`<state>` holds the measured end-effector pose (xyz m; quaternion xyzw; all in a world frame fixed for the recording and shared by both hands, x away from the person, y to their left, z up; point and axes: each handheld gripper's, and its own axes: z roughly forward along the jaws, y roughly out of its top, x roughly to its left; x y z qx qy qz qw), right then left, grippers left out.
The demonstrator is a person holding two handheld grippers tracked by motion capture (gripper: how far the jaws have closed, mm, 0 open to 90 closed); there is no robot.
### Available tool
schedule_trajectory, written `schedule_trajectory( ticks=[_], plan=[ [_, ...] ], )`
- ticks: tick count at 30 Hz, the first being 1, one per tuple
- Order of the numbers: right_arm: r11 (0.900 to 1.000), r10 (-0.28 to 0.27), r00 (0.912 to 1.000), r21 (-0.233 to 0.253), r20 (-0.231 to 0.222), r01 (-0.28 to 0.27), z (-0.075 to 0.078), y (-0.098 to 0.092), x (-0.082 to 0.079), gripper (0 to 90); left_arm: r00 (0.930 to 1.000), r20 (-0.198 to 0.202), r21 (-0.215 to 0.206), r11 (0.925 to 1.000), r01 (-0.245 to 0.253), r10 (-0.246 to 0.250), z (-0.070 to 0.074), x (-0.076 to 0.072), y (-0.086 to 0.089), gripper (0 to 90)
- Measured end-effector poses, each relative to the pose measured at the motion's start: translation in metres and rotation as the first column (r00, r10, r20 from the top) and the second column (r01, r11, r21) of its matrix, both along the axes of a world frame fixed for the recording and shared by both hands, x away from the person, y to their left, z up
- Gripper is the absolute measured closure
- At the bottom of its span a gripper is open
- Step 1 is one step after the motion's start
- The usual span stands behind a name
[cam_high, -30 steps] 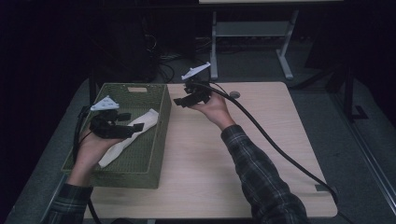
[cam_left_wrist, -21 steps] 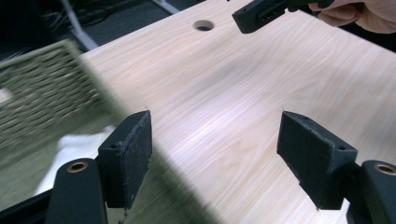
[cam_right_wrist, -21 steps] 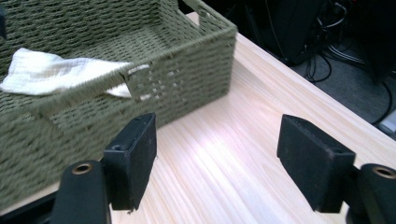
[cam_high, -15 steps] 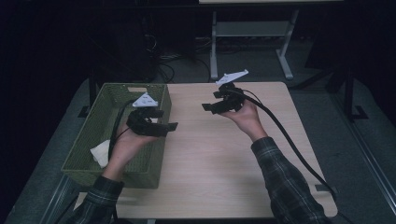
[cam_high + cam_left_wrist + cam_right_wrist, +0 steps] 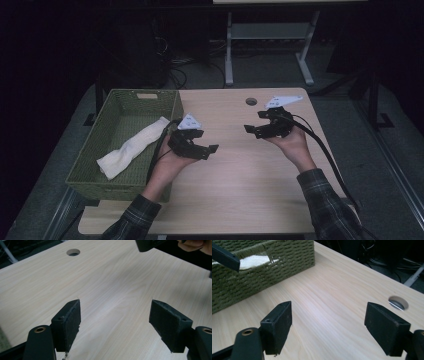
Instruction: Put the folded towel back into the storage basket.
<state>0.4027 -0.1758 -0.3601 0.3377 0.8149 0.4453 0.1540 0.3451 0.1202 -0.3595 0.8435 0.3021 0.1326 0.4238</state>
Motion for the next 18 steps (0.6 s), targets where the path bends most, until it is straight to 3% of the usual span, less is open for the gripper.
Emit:
schedule_trajectory(
  ticks=[4, 5, 7, 9, 18],
  plan=[
    [1.0, -0.019, 0.9998, 0.0, 0.003, 0.019, -0.009, -0.017, -0.012, 20.3, 0.9997, 0.025, 0.007, 1.0, 0.003, -0.003, -0.015, -0.008, -0.009, 22.8],
    [1.0, -0.021, 0.9998, 0.003, 0.001, 0.021, -0.012, -0.021, -0.015, 19.9, 0.9997, 0.025, 0.007, 1.0, 0.003, -0.003, -0.015, -0.008, -0.009, 22.8],
    [0.999, -0.032, 0.9995, 0.005, -0.003, 0.032, -0.019, -0.029, -0.022, 18.9, 0.9995, 0.022, 0.037, 0.9991, 0.021, -0.022, -0.028, -0.012, -0.015, 22.6],
    [0.999, -0.04, 0.9992, 0.004, -0.004, 0.04, -0.026, -0.036, -0.029, 18.7, 0.9995, 0.015, 0.037, 0.999, 0.027, -0.027, -0.036, -0.015, -0.018, 22.3],
    [0.997, -0.078, 0.996, 0.014, -0.043, 0.079, -0.055, -0.062, -0.056, 16.0, 0.9985, 0.007, 0.063, 0.9966, 0.054, -0.054, -0.057, -0.021, -0.021, 19.6]
  ],
)
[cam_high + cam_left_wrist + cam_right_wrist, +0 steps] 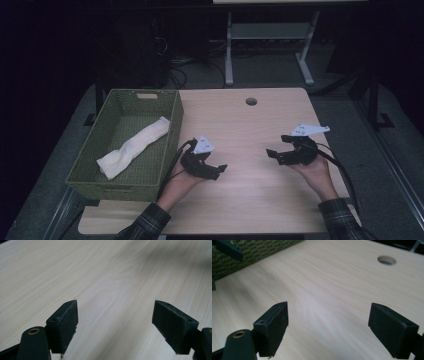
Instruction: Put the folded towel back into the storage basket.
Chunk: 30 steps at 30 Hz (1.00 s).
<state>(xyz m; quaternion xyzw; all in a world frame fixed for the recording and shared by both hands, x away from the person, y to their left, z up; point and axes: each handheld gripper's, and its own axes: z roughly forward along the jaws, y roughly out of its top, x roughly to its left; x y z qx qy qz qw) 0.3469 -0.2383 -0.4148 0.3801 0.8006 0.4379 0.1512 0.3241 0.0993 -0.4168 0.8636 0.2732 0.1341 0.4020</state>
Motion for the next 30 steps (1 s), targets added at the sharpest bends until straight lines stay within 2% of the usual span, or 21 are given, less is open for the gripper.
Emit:
schedule_trajectory(
  ticks=[2, 4, 7, 10, 11, 12, 13, 14, 15, 17, 20, 23, 25, 26, 28, 30],
  plan=[
    [1.0, -0.013, 0.9999, 0.003, -0.009, 0.013, -0.008, -0.008, -0.008, 15.7, 1.0, 0.003, 0.002, 1.0, 0.006, -0.006, -0.006, -0.002, 0.0, 19.5],
    [0.999, -0.039, 0.9991, -0.02, -0.018, 0.038, -0.018, -0.021, -0.018, 15.0, 1.0, 0.002, 0.023, 0.9997, 0.008, -0.008, -0.014, -0.003, -0.002, 18.7],
    [0.999, -0.052, 0.9983, -0.008, -0.026, 0.052, -0.022, -0.029, -0.024, 15.0, 1.0, -0.006, 0.017, 0.9998, 0.004, -0.004, -0.019, -0.002, -0.003, 18.4],
    [0.997, -0.076, 0.996, 0.006, -0.049, 0.076, -0.033, -0.044, -0.037, 14.7, 0.9999, -0.013, 0.046, 0.9989, 0.006, -0.006, -0.032, -0.002, -0.005, 17.6],
    [0.997, -0.076, 0.996, 0.006, -0.049, 0.076, -0.033, -0.044, -0.037, 14.7, 0.9999, -0.013, 0.046, 0.9989, 0.006, -0.006, -0.032, -0.002, -0.005, 17.2],
    [0.996, -0.084, 0.9952, -0.004, -0.049, 0.084, -0.038, -0.05, -0.044, 14.6, 0.9996, -0.025, 0.068, 0.9977, 0.011, -0.009, -0.039, -0.001, -0.006, 17.1],
    [0.996, -0.084, 0.9952, -0.004, -0.049, 0.084, -0.038, -0.05, -0.044, 14.6, 0.9996, -0.025, 0.068, 0.9977, 0.011, -0.009, -0.039, -0.001, -0.006, 16.7],
    [0.996, -0.093, 0.9938, -0.012, -0.06, 0.093, -0.043, -0.053, -0.05, 14.3, 0.9996, -0.028, 0.075, 0.9971, 0.012, -0.01, -0.042, 0.0, -0.006, 16.5],
    [0.996, -0.093, 0.9938, -0.012, -0.06, 0.093, -0.043, -0.053, -0.05, 14.3, 0.9992, -0.039, 0.078, 0.9969, 0.011, -0.008, -0.045, 0.0, -0.007, 16.5],
    [0.995, -0.099, 0.9918, -0.034, -0.081, 0.097, -0.05, -0.056, -0.06, 14.2, 0.9978, -0.065, 0.089, 0.9958, 0.022, -0.016, -0.051, 0.001, -0.009, 15.3],
    [0.993, -0.102, 0.991, -0.062, -0.087, 0.097, -0.057, -0.057, -0.068, 13.9, 0.9983, -0.055, 0.108, 0.9938, 0.025, -0.02, -0.054, 0.0, -0.011, 14.5],
    [0.989, -0.116, 0.9912, -0.1, -0.064, 0.11, -0.061, -0.059, -0.074, 14.0, 0.9972, -0.069, 0.1, 0.9943, 0.036, -0.029, -0.057, 0.0, -0.011, 13.3],
    [0.989, -0.117, 0.9908, -0.098, -0.069, 0.11, -0.062, -0.06, -0.075, 14.0, 0.9972, -0.069, 0.096, 0.9947, 0.037, -0.03, -0.057, 0.0, -0.011, 12.9],
    [0.989, -0.12, 0.9898, -0.095, -0.077, 0.113, -0.065, -0.061, -0.076, 13.9, 0.9971, -0.066, 0.078, 0.9961, 0.043, -0.038, -0.059, 0.0, -0.01, 12.4],
    [0.984, -0.135, 0.9872, -0.125, -0.084, 0.124, -0.067, -0.059, -0.077, 13.3, 0.9975, -0.052, 0.059, 0.997, 0.051, -0.048, -0.061, 0.0, -0.008, 12.2],
    [0.982, -0.135, 0.9883, -0.143, -0.072, 0.124, -0.067, -0.057, -0.077, 13.1, 0.9975, -0.052, 0.06, 0.9969, 0.052, -0.049, -0.061, 0.0, -0.008, 12.3]
  ],
)
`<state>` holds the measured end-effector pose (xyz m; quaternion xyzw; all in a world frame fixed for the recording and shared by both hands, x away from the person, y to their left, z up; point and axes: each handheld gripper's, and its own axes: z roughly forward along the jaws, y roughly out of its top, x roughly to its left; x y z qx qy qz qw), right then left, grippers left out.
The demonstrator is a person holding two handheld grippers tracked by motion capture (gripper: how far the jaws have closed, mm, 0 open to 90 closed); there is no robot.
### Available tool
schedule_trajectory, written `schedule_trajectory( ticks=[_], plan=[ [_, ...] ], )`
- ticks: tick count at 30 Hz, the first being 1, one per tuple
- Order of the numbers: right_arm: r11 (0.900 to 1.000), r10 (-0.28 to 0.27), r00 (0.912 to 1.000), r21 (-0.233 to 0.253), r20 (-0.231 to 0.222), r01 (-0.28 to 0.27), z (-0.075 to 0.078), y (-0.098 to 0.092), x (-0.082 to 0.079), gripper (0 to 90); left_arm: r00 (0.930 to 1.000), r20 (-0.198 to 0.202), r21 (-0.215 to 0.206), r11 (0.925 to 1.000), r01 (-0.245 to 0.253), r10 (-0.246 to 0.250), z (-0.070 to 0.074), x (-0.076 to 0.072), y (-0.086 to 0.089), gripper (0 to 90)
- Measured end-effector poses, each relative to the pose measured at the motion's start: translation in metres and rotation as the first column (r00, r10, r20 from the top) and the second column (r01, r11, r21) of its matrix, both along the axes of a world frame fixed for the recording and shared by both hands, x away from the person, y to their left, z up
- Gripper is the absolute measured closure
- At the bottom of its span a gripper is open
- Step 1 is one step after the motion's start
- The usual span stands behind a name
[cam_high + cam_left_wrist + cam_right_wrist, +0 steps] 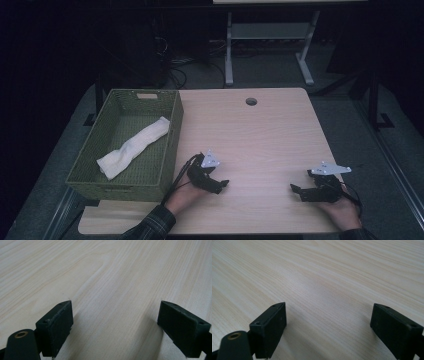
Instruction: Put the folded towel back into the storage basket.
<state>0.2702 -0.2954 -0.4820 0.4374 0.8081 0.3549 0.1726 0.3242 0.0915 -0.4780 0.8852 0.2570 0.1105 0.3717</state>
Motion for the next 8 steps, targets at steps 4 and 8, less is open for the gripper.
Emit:
schedule_trajectory(
  ticks=[4, 8],
  plan=[
    [1.0, 0.007, 1.0, -0.005, -0.004, -0.007, -0.0002, 0.0006, 0.0005, 11.4, 1.0, 0.001, 0.0, 1.0, 0.004, -0.004, 0.0, -0.0002, 0.0, 12.3],
    [1.0, 0.013, 0.9999, -0.006, -0.008, -0.013, -0.0004, 0.0005, 0.0014, 8.8, 1.0, 0.0, -0.001, 1.0, 0.004, -0.004, 0.0, -0.0001, 0.0, 12.3]
  ],
)
